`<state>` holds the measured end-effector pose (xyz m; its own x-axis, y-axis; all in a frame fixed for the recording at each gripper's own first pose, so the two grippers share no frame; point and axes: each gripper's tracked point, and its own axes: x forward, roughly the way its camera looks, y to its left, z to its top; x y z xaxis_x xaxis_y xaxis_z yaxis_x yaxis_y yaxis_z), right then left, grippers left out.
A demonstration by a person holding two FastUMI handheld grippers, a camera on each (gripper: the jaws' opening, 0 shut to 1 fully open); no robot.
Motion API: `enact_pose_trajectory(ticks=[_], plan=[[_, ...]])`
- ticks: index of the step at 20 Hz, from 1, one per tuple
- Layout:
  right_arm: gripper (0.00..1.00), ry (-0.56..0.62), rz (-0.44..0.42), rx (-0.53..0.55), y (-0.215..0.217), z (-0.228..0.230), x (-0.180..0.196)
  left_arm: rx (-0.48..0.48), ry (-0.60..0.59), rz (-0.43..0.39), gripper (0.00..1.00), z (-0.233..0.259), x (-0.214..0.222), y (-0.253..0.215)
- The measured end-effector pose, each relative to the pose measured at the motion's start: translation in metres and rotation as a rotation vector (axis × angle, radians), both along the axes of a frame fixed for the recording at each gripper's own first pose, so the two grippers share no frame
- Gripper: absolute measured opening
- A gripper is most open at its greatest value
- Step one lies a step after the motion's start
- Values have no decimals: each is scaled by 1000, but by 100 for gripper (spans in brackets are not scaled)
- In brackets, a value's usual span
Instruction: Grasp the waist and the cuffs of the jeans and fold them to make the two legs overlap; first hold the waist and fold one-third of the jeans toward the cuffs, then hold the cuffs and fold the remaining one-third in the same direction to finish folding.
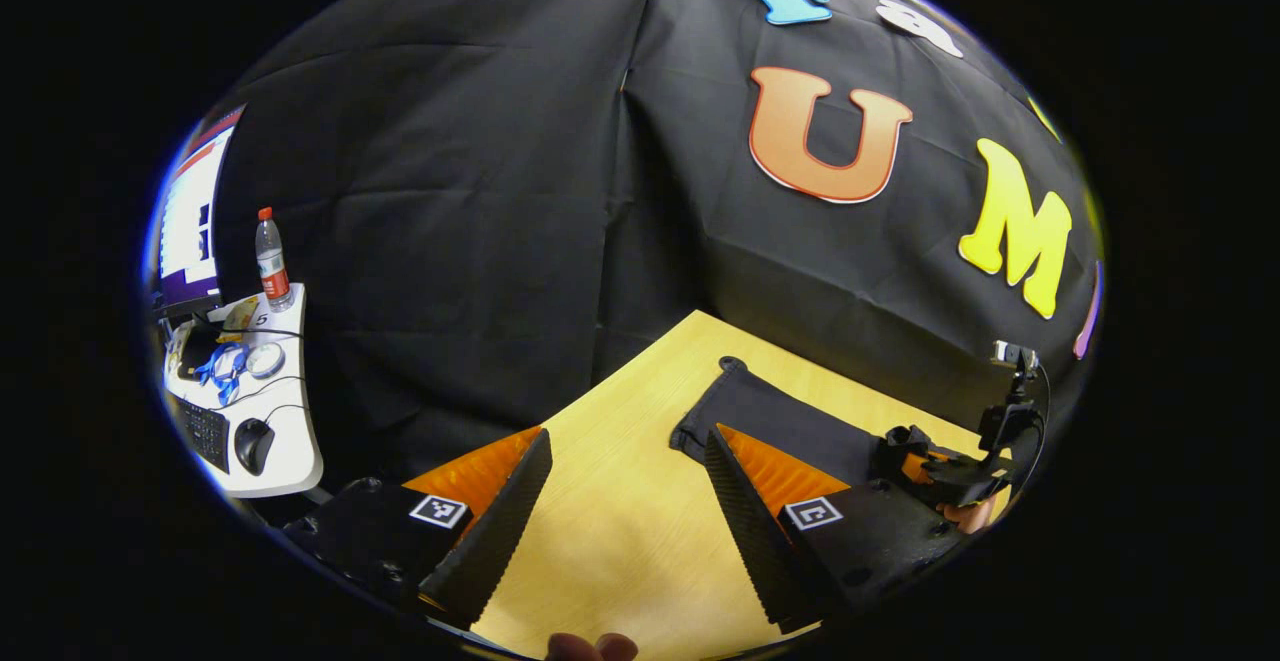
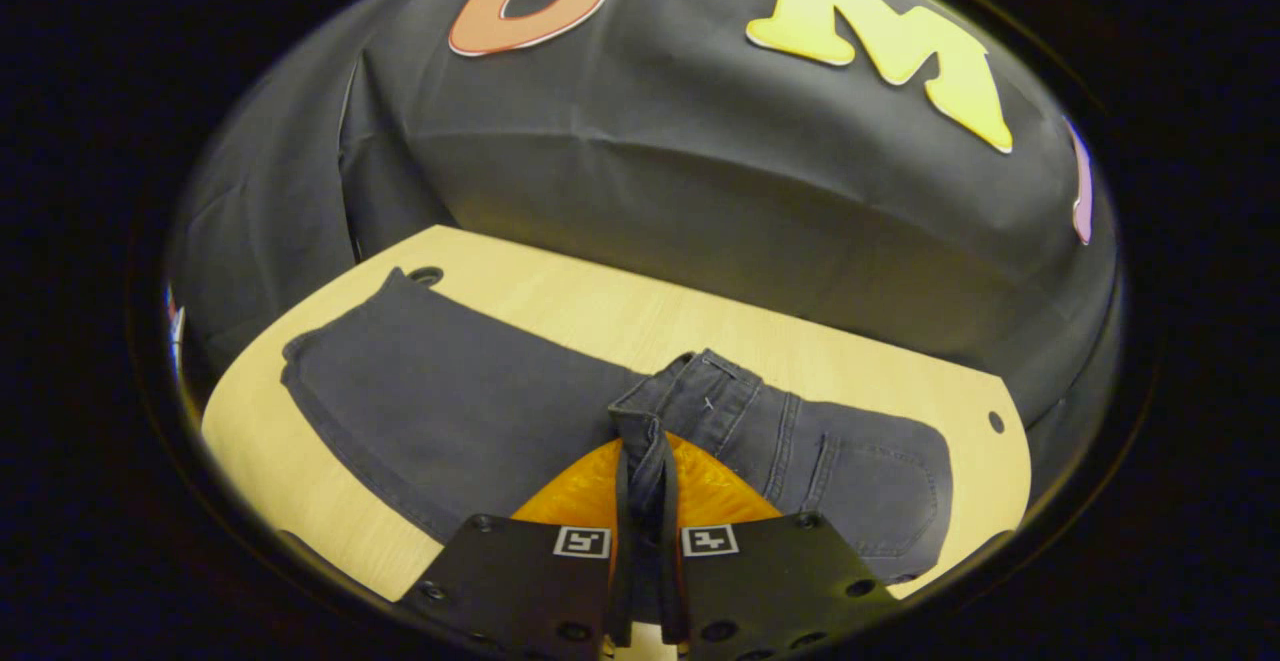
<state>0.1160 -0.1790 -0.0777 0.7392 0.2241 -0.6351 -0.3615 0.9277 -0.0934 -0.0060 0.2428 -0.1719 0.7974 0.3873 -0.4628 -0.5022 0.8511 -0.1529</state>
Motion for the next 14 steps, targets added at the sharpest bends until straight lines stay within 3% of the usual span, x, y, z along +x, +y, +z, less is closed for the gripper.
enact_pose_trajectory(ticks=[1, 4, 6, 8, 11, 14], plan=[[14, 22, 11, 9, 8, -29, -5, -15, 9, 2, 99, -5, 4, 1], [27, 101, 71, 67, 16, -33, -23, -32, 34, 19, 99, -17, 19, 8], [61, 105, 118, 92, 22, -23, -39, -67, 41, 13, 100, -27, 34, 8], [94, 102, 154, 114, 17, -1, -54, -200, 76, 15, 99, -42, 50, -6], [96, 85, 170, 160, -7, 34, -69, -487, 130, 60, 99, -72, 77, -24], [96, 50, 164, 188, -42, 70, -77, -725, 179, 157, 100, -103, 102, -23]])
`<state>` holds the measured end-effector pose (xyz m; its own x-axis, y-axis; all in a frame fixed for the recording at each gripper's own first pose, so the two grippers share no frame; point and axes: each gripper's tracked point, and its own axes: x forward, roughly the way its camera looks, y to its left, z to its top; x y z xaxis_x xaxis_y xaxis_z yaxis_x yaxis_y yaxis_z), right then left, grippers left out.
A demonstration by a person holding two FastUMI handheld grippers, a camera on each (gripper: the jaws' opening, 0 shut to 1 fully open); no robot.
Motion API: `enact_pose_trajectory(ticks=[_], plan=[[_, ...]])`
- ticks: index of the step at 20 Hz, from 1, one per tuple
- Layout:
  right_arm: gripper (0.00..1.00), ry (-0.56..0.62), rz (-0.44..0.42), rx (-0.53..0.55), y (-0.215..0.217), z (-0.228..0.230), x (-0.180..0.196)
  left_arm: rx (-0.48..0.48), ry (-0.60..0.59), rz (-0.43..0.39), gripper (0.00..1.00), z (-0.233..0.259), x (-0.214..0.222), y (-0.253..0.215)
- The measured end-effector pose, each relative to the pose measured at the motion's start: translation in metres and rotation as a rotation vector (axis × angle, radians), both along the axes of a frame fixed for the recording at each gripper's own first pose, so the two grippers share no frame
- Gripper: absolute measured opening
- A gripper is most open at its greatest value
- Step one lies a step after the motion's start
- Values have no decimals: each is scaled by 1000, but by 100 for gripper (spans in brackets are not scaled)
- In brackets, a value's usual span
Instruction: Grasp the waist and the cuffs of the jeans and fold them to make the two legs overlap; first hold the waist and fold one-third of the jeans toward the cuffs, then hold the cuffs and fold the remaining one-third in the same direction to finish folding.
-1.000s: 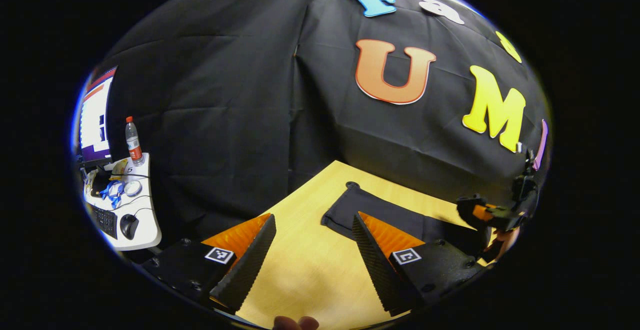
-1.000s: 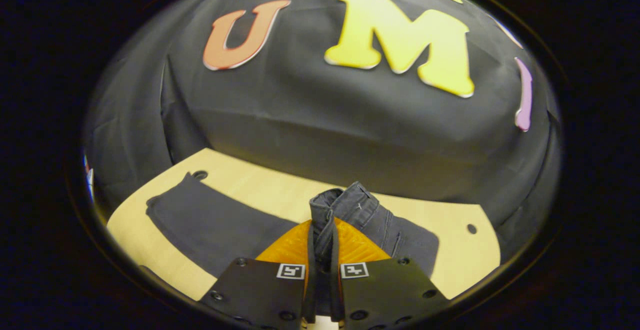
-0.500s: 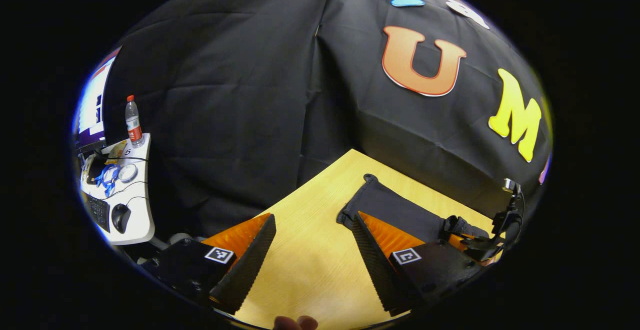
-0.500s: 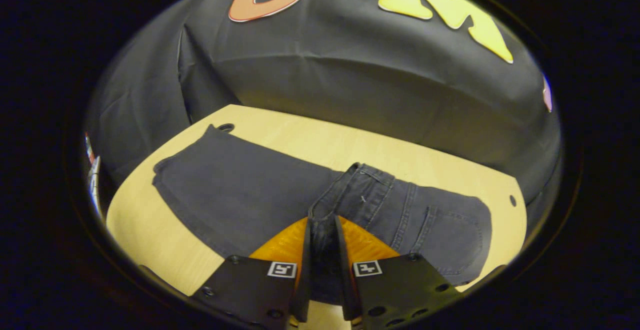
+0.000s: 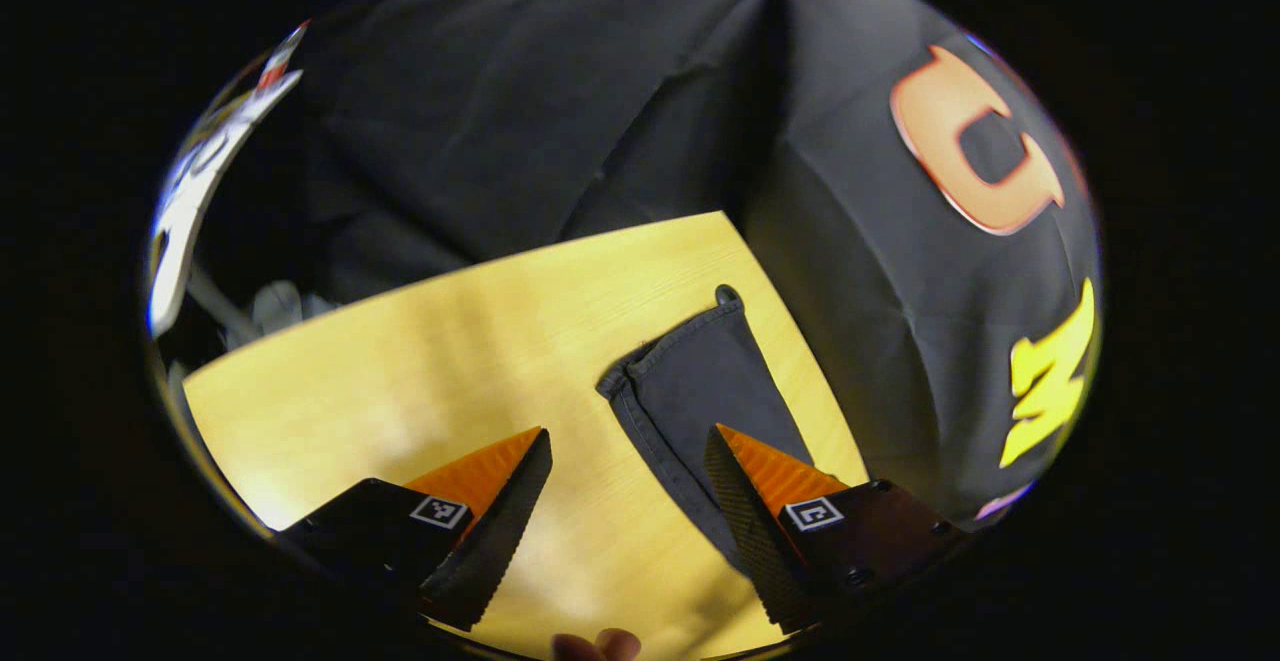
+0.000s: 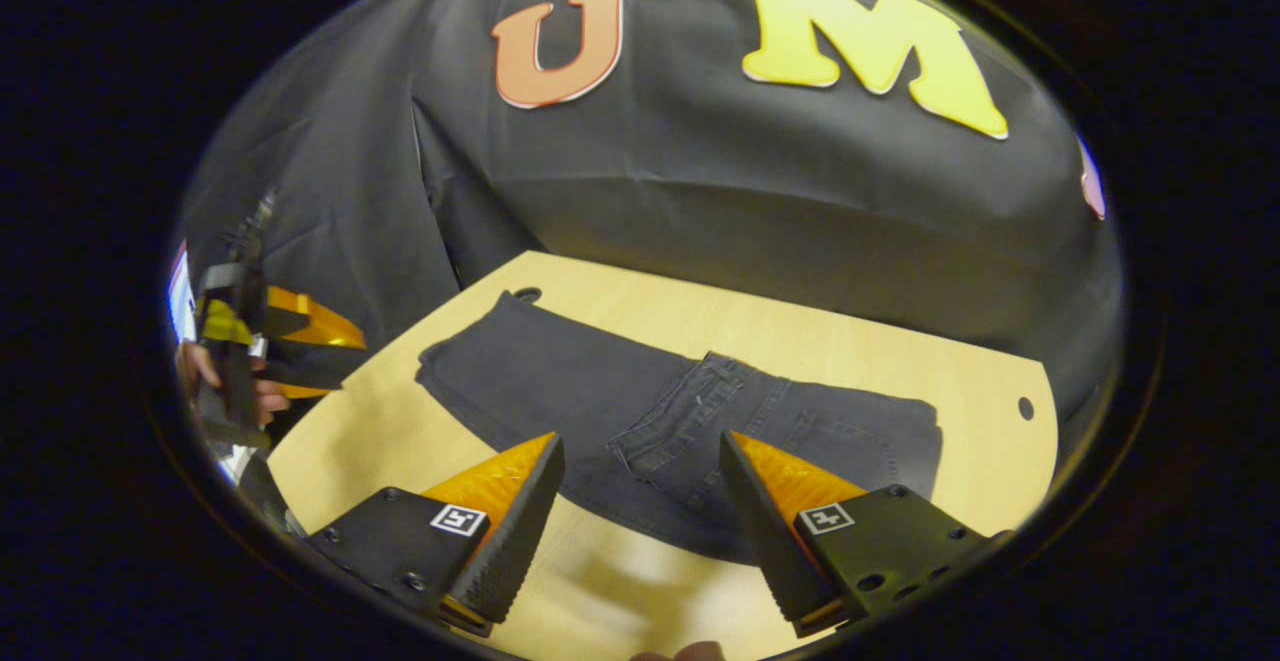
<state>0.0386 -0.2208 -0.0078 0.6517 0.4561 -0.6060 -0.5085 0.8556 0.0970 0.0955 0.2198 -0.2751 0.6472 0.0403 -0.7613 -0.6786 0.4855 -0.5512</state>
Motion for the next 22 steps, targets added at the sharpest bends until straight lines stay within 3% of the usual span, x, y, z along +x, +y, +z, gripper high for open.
enact_pose_trajectory(ticks=[2, 5, 8, 11, 15, 18, 21, 22], plan=[[97, -31, -17, 8, -25, 19, -4, -141, 48, 49, 99, -17, 17, -5], [95, -48, -60, 2, -63, 33, -10, -209, 178, 69, 99, -48, 32, -3], [95, -38, -121, -11, -100, 35, -16, -161, 227, 45, 99, -68, 45, 1], [97, 14, -185, -23, -131, 19, -22, -250, 211, 113, 99, -57, 66, -2], [97, 69, -245, -21, -154, 6, -18, -273, 329, 142, 96, -68, 72, 3], [97, 68, -271, -12, -165, 5, -9, -295, 414, 170, 100, -68, 84, 5], [96, 101, -302, 7, -172, -5, -11, -250, 486, 185, 98, -71, 75, 7], [96, 116, -316, 14, -175, -9, -12, -219, 508, 190, 84, -74, 70, 8]])
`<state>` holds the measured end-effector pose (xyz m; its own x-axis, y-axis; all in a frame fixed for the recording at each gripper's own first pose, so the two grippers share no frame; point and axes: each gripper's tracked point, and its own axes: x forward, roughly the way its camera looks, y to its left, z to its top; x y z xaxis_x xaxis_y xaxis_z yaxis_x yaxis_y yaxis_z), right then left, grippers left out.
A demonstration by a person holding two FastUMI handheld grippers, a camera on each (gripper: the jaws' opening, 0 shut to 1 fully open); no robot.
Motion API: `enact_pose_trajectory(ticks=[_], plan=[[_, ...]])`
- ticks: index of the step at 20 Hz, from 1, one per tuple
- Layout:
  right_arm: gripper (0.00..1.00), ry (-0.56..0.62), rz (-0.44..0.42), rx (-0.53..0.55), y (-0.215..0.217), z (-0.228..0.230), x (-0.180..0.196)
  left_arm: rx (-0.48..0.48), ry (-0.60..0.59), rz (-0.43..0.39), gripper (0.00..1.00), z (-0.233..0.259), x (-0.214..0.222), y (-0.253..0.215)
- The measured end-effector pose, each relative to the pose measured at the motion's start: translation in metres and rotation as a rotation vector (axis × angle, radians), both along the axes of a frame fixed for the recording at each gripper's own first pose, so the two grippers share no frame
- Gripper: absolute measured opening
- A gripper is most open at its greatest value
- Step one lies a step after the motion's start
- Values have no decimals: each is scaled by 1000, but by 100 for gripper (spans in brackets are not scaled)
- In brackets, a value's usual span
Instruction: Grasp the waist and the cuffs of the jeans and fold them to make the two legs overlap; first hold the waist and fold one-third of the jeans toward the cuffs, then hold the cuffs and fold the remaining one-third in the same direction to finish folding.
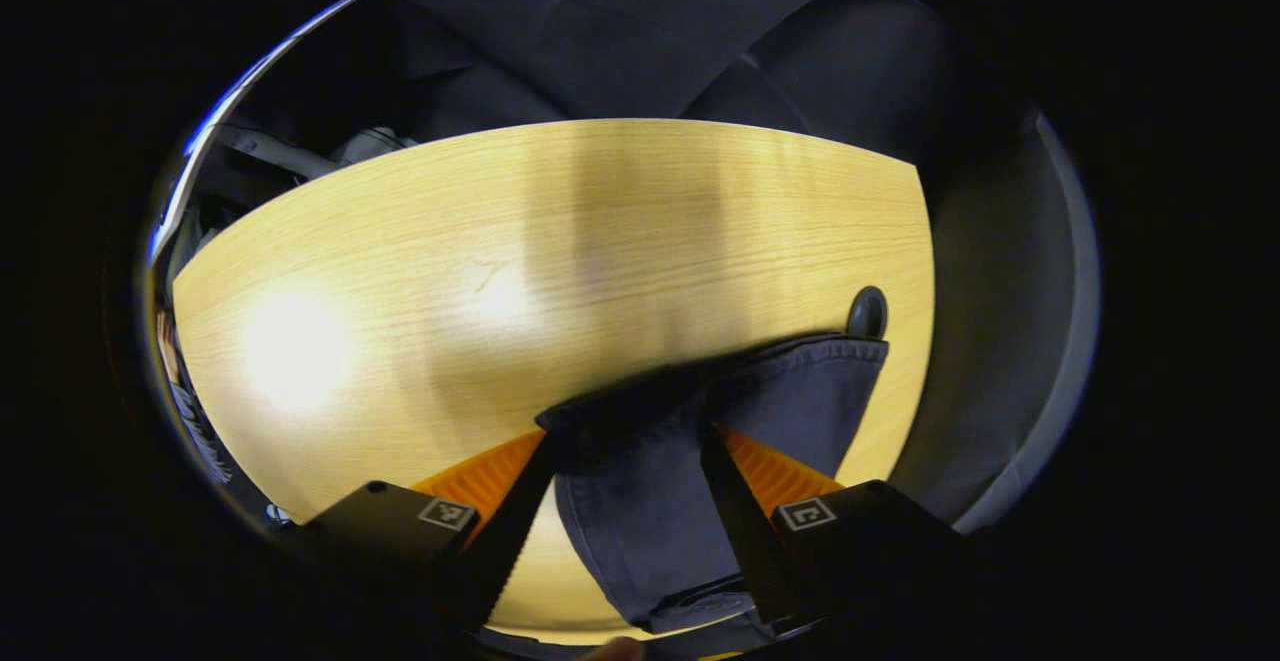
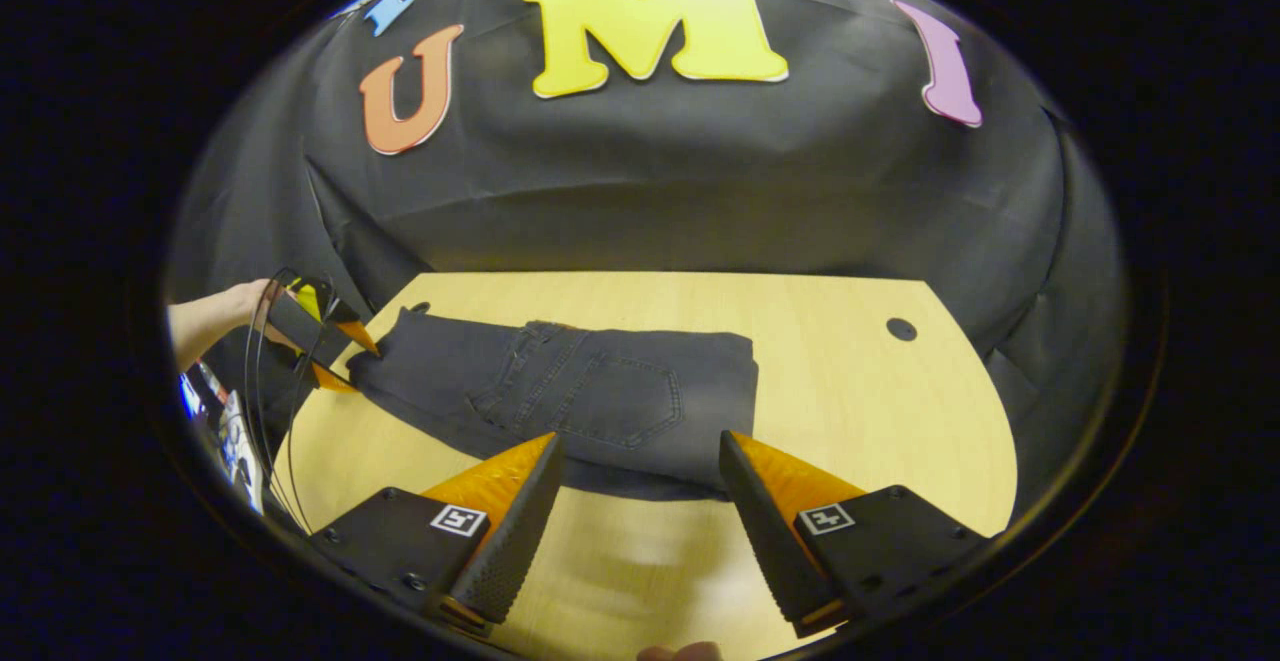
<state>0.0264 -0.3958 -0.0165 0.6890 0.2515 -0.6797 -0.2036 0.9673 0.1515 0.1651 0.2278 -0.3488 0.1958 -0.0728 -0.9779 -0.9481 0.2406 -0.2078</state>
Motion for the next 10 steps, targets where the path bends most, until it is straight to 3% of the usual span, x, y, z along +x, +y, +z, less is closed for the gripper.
enact_pose_trajectory(ticks=[1, 3, 5, 6, 10], plan=[[96, 16, -12, 10, -2, -5, -3, 23, 4, 8, 96, -5, 1, 2], [96, 34, -32, 24, -6, -9, -8, 30, -60, 21, 62, -7, 10, -3], [97, 34, -44, 20, -13, -12, -11, 27, -146, 47, 40, -8, 19, -8], [97, 32, -48, 11, -18, -11, -13, 36, -181, 52, 19, -7, 22, -10], [97, 6, -68, -11, -38, 3, -23, 142, -303, -104, 7, 8, 30, -18]])
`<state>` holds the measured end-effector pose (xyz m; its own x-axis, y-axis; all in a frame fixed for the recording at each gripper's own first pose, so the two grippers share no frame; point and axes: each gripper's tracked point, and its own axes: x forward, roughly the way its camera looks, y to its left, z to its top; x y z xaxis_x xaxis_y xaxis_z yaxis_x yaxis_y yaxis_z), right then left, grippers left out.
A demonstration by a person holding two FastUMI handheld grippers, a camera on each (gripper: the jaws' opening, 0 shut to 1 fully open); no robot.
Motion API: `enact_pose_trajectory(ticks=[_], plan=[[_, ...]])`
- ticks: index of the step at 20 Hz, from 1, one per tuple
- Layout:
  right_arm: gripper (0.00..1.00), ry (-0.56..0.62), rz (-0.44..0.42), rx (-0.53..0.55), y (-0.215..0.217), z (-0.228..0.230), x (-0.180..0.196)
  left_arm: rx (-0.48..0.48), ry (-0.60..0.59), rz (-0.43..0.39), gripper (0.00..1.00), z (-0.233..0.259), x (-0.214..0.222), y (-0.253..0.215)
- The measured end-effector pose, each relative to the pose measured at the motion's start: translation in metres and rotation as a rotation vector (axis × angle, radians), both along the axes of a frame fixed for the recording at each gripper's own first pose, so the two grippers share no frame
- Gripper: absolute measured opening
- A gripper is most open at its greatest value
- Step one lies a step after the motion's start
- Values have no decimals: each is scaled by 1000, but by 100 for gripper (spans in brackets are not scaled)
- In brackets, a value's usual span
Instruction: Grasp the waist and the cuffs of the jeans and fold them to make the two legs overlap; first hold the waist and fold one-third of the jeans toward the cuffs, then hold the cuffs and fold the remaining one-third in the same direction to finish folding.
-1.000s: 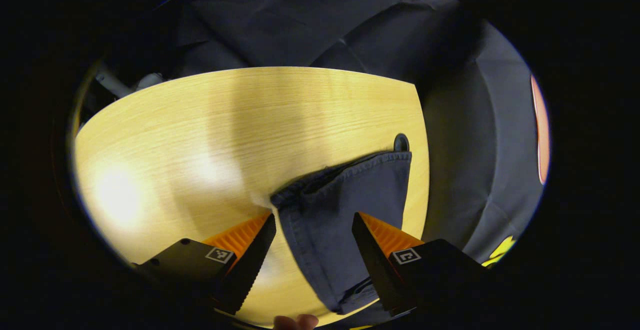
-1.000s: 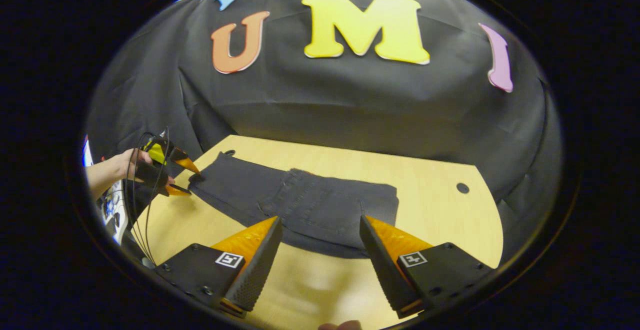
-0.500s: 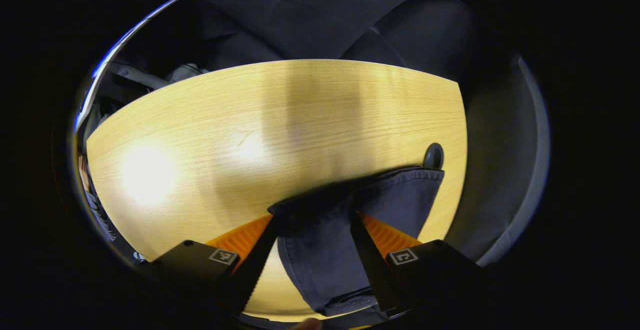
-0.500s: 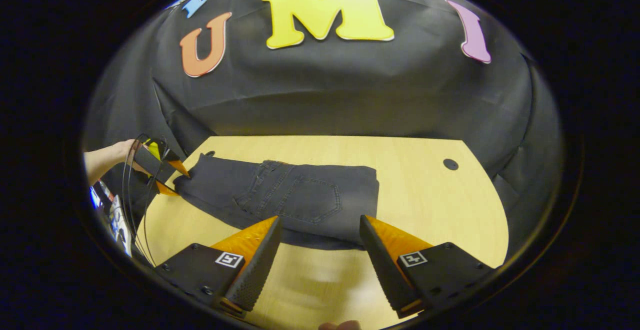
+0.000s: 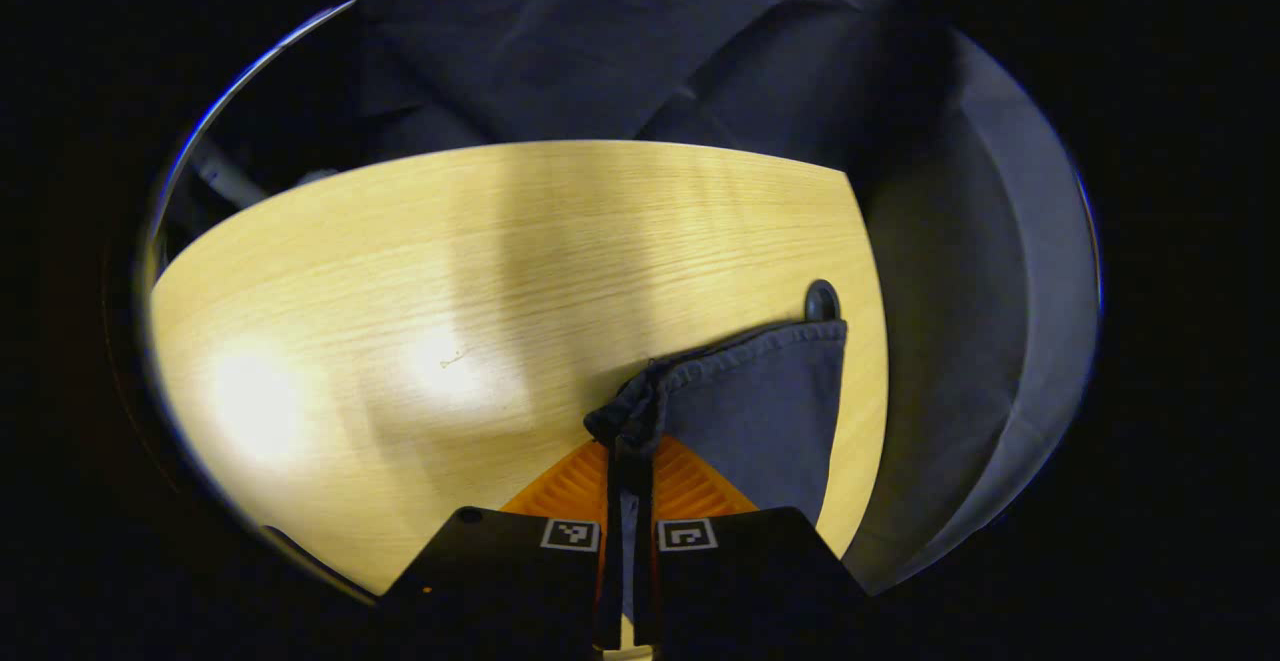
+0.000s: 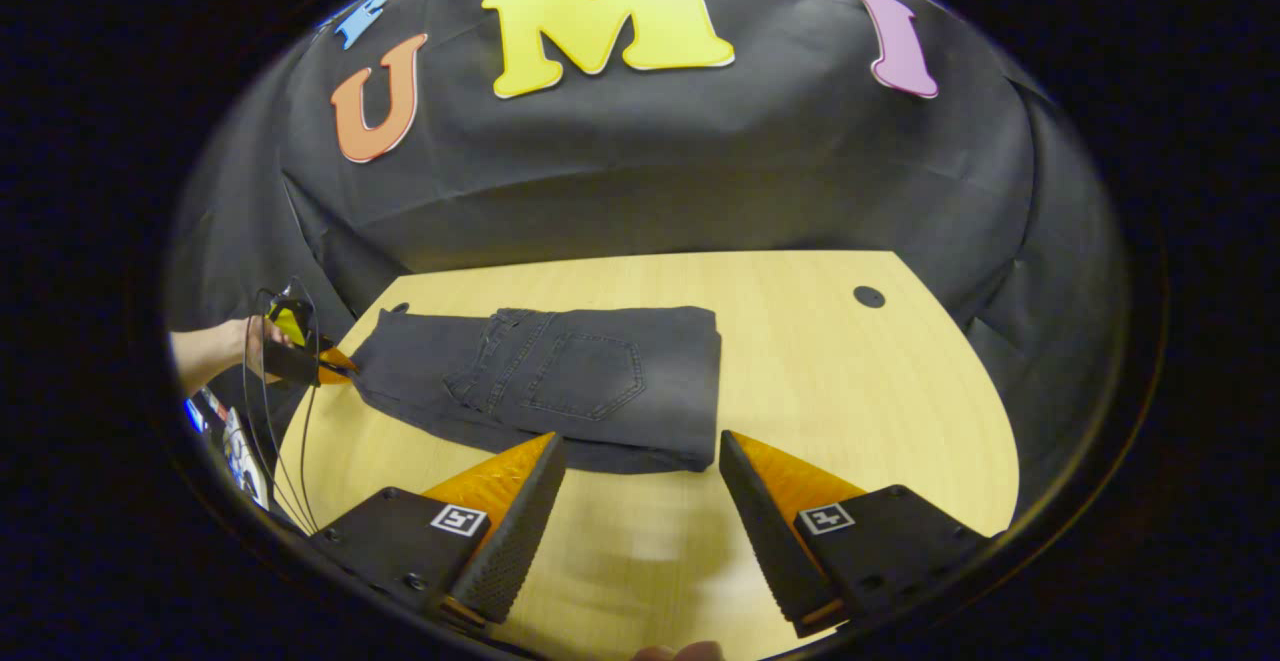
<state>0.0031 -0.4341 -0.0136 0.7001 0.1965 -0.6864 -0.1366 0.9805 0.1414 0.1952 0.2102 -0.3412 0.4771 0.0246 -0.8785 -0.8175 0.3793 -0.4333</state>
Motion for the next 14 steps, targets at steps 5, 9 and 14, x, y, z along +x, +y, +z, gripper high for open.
enact_pose_trajectory(ticks=[5, 9, 14], plan=[[96, -41, -31, -16, -28, 22, -21, 160, -228, -221, 5, 101, 38, -44], [97, -73, -57, -11, -49, 41, -38, 302, -404, -429, 5, 197, 72, -113], [97, -112, -121, -28, -90, 60, -56, 415, -577, -705, 5, 242, 73, -253]])
